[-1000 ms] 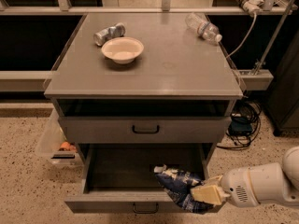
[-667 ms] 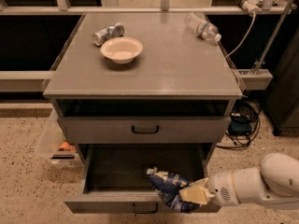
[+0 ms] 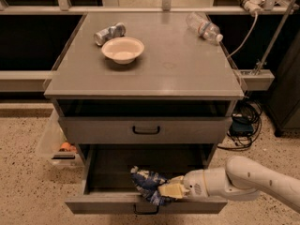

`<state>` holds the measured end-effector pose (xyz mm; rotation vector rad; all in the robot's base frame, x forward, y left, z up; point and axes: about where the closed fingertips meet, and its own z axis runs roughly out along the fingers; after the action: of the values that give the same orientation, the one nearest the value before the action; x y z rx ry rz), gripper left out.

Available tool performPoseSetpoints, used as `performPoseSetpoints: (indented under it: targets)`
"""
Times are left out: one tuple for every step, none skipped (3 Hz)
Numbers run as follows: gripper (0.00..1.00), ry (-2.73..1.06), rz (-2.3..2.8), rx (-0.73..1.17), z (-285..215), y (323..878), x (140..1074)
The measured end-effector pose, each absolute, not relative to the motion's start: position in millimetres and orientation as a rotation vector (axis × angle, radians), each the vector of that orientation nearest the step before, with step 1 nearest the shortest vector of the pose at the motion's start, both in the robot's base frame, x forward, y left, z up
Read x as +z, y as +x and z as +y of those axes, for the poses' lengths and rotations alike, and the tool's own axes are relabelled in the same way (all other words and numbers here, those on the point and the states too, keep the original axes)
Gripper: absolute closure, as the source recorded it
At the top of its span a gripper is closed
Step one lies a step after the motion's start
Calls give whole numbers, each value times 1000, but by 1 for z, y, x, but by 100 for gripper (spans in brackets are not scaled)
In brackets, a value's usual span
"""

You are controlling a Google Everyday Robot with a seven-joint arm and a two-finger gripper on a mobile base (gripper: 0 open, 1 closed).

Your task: Place blue chip bag into middle drawer

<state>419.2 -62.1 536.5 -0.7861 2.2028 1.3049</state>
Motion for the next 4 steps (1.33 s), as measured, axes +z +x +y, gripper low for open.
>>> performPoseSetpoints:
  targets:
    - [100, -882, 2159, 1293, -39, 452, 526]
    - [100, -956, 2145, 1271, -24, 477, 518]
    - [100, -956, 2168, 1261, -21, 488, 502]
    - [100, -923, 2211, 1235, -25, 491, 484]
